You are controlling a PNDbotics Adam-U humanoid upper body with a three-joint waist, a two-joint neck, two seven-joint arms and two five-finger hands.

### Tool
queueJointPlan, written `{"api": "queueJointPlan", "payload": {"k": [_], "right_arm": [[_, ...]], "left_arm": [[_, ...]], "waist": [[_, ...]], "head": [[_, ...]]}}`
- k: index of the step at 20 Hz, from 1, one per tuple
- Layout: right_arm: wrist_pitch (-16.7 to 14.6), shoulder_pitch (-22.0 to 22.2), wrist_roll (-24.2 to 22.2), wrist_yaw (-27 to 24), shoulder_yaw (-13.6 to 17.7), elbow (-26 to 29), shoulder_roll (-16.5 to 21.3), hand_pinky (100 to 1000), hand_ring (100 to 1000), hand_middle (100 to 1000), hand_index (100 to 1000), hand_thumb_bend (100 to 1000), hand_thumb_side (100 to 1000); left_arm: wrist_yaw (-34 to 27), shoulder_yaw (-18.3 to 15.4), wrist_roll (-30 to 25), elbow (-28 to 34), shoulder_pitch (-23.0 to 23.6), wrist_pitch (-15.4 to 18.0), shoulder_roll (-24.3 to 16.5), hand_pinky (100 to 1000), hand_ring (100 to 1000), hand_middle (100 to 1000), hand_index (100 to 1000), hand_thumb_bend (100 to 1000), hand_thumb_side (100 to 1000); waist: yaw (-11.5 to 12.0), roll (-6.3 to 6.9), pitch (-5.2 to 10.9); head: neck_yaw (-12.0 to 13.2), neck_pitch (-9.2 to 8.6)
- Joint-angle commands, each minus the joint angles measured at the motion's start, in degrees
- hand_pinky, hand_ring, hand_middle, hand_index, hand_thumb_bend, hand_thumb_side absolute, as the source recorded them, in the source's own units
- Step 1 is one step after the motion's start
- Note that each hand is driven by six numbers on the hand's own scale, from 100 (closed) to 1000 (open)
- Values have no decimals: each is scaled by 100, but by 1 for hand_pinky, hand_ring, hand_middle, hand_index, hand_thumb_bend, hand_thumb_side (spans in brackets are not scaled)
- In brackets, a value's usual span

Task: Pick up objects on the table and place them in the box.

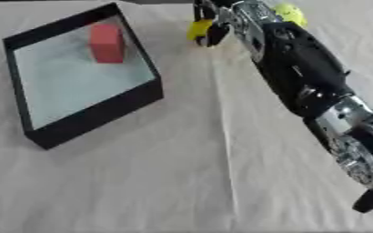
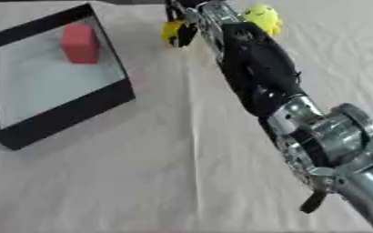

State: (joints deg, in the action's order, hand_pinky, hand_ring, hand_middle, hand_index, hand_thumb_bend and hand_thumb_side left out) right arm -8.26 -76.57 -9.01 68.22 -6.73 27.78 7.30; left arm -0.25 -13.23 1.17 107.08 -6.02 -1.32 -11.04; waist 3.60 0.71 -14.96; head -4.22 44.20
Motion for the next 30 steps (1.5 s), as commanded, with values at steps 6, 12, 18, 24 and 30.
{"api": "queueJointPlan", "payload": {"k": [6, 12, 18, 24, 30], "right_arm": [[-48, -235, -290, -420, -31, 541, 200, 693, 538, 390, 518, 408, 100], [-66, -330, -604, -768, -90, 935, 307, 695, 537, 390, 518, 406, 100], [-64, -444, -838, -1104, -164, 1231, 349, 696, 536, 389, 517, 404, 100], [-43, -741, -1037, -1608, -227, 1678, 361, 703, 536, 390, 520, 396, 100], [-2, -1068, -1316, -2240, -353, 1956, 210, 708, 538, 390, 521, 394, 100]], "left_arm": [[-15, -22, -47, 87, -26, 0, -87, 892, 753, 771, 793, 158, 894], [-33, -37, -26, 100, -2, 7, -114, 891, 753, 771, 793, 157, 888], [-47, -41, -3, 114, 17, 12, -146, 891, 753, 771, 793, 155, 881], [-48, -52, 12, 115, 40, 12, -188, 890, 753, 771, 793, 156, 879], [-43, -50, 38, 115, 41, 1, -217, 890, 754, 772, 792, 155, 876]], "waist": [[-35, 20, 161], [-79, 24, 269], [-93, 31, 372], [-110, 8, 447], [-96, -32, 515]], "head": [[15, -8], [34, -8], [19, -8], [-10, -8], [-60, -8]]}}
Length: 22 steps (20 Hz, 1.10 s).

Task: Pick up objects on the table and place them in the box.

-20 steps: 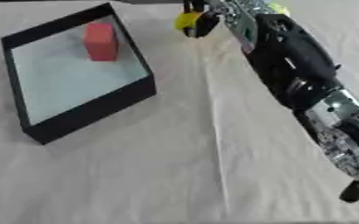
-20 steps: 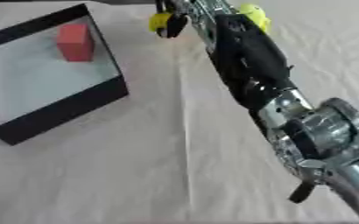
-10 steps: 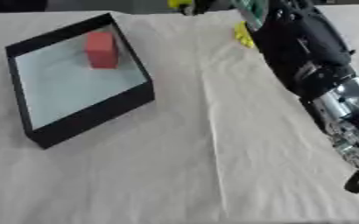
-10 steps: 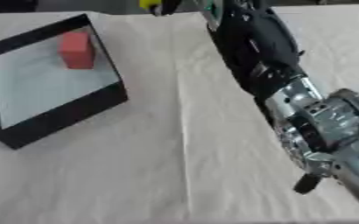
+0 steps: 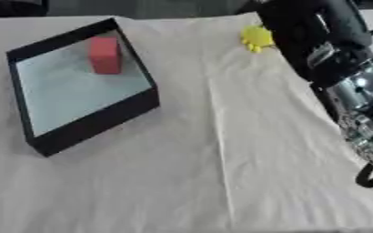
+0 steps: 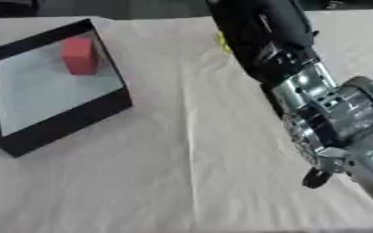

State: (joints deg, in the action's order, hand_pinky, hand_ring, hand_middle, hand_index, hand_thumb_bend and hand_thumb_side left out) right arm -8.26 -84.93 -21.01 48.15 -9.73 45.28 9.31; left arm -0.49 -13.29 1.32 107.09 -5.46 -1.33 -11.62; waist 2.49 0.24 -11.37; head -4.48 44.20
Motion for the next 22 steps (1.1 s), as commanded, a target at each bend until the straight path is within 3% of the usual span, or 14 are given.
{"api": "queueJointPlan", "payload": {"k": [1, 14, 15, 16, 21, 22], "right_arm": [[-11, -271, -167, -299, -93, 223, -36, 708, 538, 390, 520, 396, 100], [-105, -398, -529, -889, -611, 700, -914, 708, 537, 385, 516, 397, 100], [-115, -369, -566, -926, -651, 715, -987, 708, 537, 383, 516, 522, 100], [-130, -334, -610, -958, -697, 724, -1062, 707, 537, 385, 516, 392, 100], [-238, -168, -851, -960, -941, 625, -1351, 705, 537, 385, 516, 381, 100], [-264, -138, -896, -936, -978, 570, -1383, 704, 538, 384, 515, 457, 100]], "left_arm": [[-20, -40, 25, 115, -18, 1, -161, 890, 754, 772, 792, 155, 875], [-63, 6, 39, 154, -66, 2, -146, 889, 754, 773, 792, 159, 872], [-68, 6, 46, 157, -70, 0, -141, 889, 754, 774, 793, 160, 872], [-69, 5, 54, 159, -73, -2, -135, 889, 754, 774, 793, 160, 872], [-92, -18, 128, 167, -81, -8, -114, 890, 755, 776, 793, 162, 873], [-96, -22, 148, 169, -82, -9, -111, 890, 755, 776, 793, 152, 881]], "waist": [[25, 11, 164], [192, -6, 195], [206, -6, 195], [221, -5, 194], [284, -3, 177], [293, -5, 171]], "head": [[-44, -9], [-249, -9], [-263, -9], [-273, -9], [-319, -9], [-322, -9]]}}
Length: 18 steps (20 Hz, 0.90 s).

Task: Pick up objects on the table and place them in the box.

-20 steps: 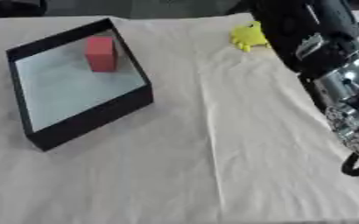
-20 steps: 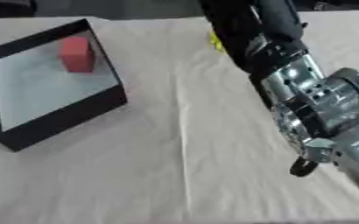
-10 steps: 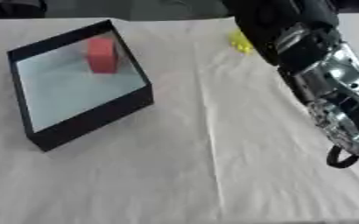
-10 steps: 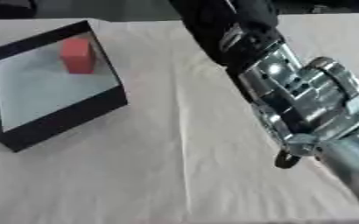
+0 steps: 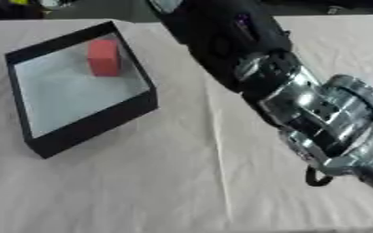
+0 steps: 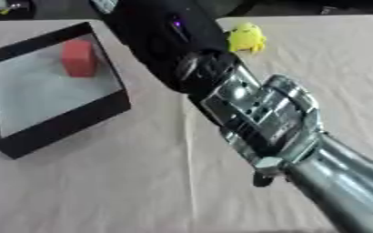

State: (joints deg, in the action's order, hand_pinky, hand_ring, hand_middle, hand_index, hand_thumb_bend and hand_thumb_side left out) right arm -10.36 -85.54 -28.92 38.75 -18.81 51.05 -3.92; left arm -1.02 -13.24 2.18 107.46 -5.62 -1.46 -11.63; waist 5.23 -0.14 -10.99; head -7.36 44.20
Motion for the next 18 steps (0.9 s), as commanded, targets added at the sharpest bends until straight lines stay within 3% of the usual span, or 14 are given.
{"api": "queueJointPlan", "payload": {"k": [1, 11, 18], "right_arm": [[-83, -47, -147, 29, -98, -70, -87, 704, 538, 384, 515, 371, 100], [-395, 194, -336, 208, -208, -607, -266, 703, 539, 385, 518, 342, 100], [-606, 311, -262, 880, -158, -1218, -409, 717, 560, 418, 548, 385, 111]], "left_arm": [[-47, -32, 84, 135, -66, 4, -106, 890, 755, 776, 793, 164, 873], [-63, -52, 210, 141, -73, -9, -60, 890, 755, 775, 792, 166, 876], [-50, -56, 208, 126, -68, -15, -32, 891, 754, 774, 792, 167, 880]], "waist": [[27, 31, 128], [59, 23, 79], [77, 24, 44]], "head": [[-35, -9], [-18, -9], [-17, -9]]}}
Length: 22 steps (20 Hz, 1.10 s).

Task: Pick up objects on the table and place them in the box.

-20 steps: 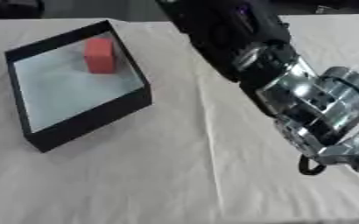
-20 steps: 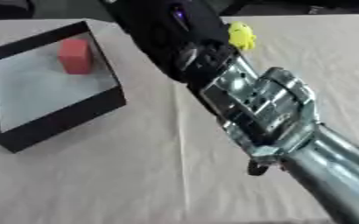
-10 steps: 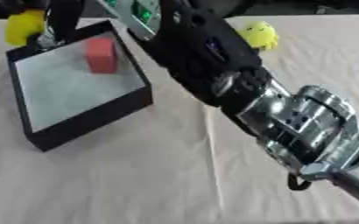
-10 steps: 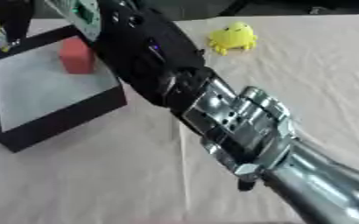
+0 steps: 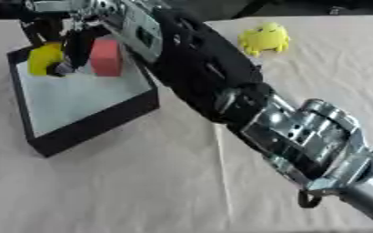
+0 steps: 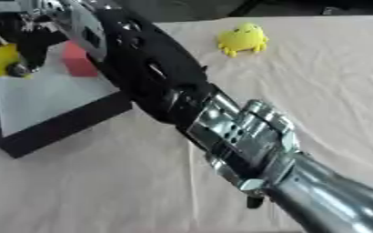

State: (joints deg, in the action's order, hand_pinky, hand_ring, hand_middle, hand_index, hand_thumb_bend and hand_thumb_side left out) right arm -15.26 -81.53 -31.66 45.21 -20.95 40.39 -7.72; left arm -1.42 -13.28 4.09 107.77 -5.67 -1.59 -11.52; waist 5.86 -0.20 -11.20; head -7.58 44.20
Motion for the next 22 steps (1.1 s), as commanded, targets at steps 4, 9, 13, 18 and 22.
{"api": "queueJointPlan", "payload": {"k": [4, 9, 13, 18, 22], "right_arm": [[-329, -42, 43, 630, 181, -454, -72, 779, 652, 535, 669, 428, 172], [-304, 13, 264, 1142, 324, -658, -63, 846, 795, 731, 831, 419, 166], [-236, 44, 445, 1534, 444, -788, -53, 911, 909, 851, 916, 446, 285], [-87, 70, 858, 1832, 550, -791, -30, 933, 945, 877, 935, 473, 331], [82, 71, 1098, 1754, 621, -647, 70, 922, 924, 859, 929, 444, 253]], "left_arm": [[0, -48, 3, 92, -67, -4, -29, 891, 754, 774, 792, 166, 881], [12, -52, 1, 85, -58, -9, -23, 891, 754, 774, 792, 165, 882], [17, -55, 1, 83, -51, -7, -21, 891, 754, 774, 792, 165, 882], [21, -45, -21, 74, -48, -7, -10, 891, 754, 774, 792, 164, 884], [23, -47, -30, 74, -43, -3, -16, 891, 753, 773, 792, 164, 883]], "waist": [[13, 28, 46], [3, 34, 45], [-14, 48, 39], [-36, 55, 23], [-49, 59, 32]], "head": [[19, -9], [35, -9], [52, -9], [63, -9], [76, -9]]}}
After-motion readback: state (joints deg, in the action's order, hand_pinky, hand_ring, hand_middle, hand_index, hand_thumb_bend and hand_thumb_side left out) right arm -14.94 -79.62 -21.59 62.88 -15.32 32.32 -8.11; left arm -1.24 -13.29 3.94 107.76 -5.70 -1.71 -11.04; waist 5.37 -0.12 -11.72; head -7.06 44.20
